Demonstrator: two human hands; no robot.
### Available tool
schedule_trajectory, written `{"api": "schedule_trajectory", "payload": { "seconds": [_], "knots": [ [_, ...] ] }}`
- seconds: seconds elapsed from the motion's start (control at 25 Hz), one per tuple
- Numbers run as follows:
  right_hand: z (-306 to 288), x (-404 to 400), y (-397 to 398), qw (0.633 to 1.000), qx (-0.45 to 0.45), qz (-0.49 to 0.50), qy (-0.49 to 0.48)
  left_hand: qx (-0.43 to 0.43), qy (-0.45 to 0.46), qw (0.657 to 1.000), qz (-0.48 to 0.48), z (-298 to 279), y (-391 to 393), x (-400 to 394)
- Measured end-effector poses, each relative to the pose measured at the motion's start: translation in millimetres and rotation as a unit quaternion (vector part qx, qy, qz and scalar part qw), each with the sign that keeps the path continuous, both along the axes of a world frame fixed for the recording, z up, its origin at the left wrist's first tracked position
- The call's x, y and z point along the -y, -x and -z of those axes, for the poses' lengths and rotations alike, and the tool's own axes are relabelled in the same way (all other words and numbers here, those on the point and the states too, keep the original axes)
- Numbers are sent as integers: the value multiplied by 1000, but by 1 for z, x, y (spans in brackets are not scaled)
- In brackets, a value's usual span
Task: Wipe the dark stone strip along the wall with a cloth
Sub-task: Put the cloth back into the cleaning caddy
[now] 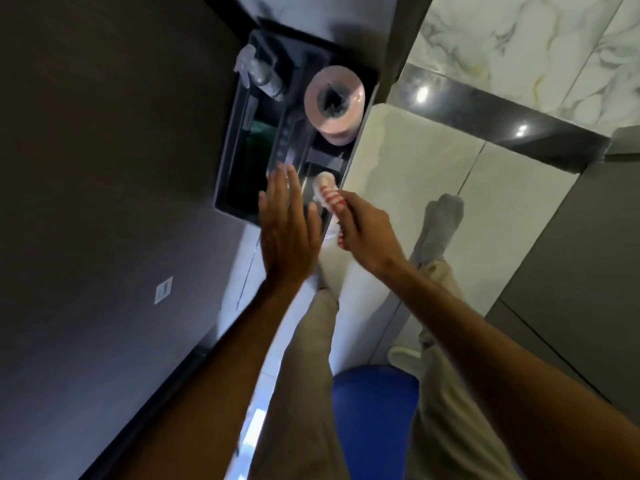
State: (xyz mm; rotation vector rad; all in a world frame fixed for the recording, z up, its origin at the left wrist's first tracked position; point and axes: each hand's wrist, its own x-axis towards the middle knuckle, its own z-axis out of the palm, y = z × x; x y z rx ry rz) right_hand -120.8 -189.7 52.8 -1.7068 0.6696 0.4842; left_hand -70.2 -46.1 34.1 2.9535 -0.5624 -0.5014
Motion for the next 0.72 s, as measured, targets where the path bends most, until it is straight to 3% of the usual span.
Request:
{"api": "schedule_trajectory", "payload": {
  "seconds": [0.16,0.36,0.48,0.64,0.72],
  "knots": [
    [36,-69,-48,998,-28,34,34,68,-1,998,19,44,-75,-23],
    [120,-110,-76,959,-120,-43,255,97,-14,984,147,110,-122,-17],
    [150,-123,-75,975,-83,8,208,84,-29,979,186,136,-124,-14],
    [174,-130,-65,957,-156,-136,201,131,-26,976,172,150,-120,-11],
    [166,-128,-70,962,-160,-140,173,114,-25,975,190,144,-122,-13]
  ]
}}
